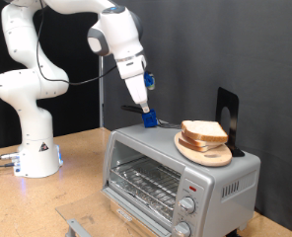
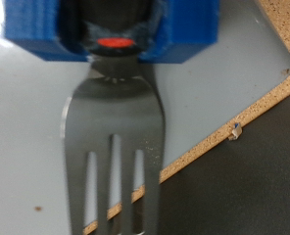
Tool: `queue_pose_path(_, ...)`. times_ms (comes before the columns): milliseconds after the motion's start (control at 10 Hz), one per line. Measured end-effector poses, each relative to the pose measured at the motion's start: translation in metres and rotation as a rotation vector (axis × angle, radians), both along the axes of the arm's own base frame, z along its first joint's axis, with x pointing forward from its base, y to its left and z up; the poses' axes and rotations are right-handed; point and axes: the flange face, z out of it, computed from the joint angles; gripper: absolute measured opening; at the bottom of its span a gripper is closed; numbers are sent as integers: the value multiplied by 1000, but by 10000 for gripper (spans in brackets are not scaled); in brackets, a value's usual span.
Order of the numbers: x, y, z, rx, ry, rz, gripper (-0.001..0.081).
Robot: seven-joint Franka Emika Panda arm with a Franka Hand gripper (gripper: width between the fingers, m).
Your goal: Make a piece of toast with the oven
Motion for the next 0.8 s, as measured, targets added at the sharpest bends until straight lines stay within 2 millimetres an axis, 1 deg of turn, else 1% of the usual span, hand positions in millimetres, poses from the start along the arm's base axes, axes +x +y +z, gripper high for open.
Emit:
queue_pose_path(200, -6, 12, -5, -39, -11, -12, 800)
queue_pose_path(300, -6, 14, -7, -55, -33, -29, 800)
queue_pose_path(500, -5, 11, -8, -59, -93, -53, 800)
queue_pose_path(800, -3, 4, -11, -61, -98, -79, 800)
